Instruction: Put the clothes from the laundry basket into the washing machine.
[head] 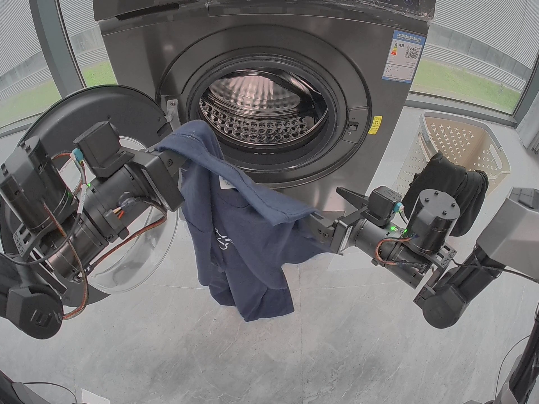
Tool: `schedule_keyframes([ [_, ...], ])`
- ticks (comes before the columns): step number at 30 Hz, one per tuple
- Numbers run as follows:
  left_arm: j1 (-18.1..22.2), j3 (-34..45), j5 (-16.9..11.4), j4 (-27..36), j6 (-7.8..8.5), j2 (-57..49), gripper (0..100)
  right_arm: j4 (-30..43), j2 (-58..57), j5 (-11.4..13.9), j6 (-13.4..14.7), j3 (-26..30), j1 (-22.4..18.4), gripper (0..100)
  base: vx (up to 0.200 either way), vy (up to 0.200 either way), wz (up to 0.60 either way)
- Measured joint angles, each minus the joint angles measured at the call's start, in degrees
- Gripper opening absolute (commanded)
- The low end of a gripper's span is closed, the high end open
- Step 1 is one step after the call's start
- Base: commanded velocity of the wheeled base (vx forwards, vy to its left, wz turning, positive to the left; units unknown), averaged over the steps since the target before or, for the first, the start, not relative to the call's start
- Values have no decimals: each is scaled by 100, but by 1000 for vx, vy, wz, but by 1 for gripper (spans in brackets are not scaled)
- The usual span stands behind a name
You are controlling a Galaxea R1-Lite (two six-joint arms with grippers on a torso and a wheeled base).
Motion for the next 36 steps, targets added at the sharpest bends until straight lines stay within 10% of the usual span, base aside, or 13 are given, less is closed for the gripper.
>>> schedule_keyframes([
  [1,-18,0,0,0,0,-13,0,2,78,-2,0,-72,0,0,0,0,0],
  [20,-118,22,-2,-2,-22,-105,0,-105,996,11,24,-647,265,0,0,0,0],
  [21,-118,22,-2,-4,-22,-105,0,-102,996,11,17,-634,289,100,0,0,0],
  [36,-112,22,-6,-4,-29,-105,0,-6,1067,16,-57,-937,455,100,0,0,0],
])
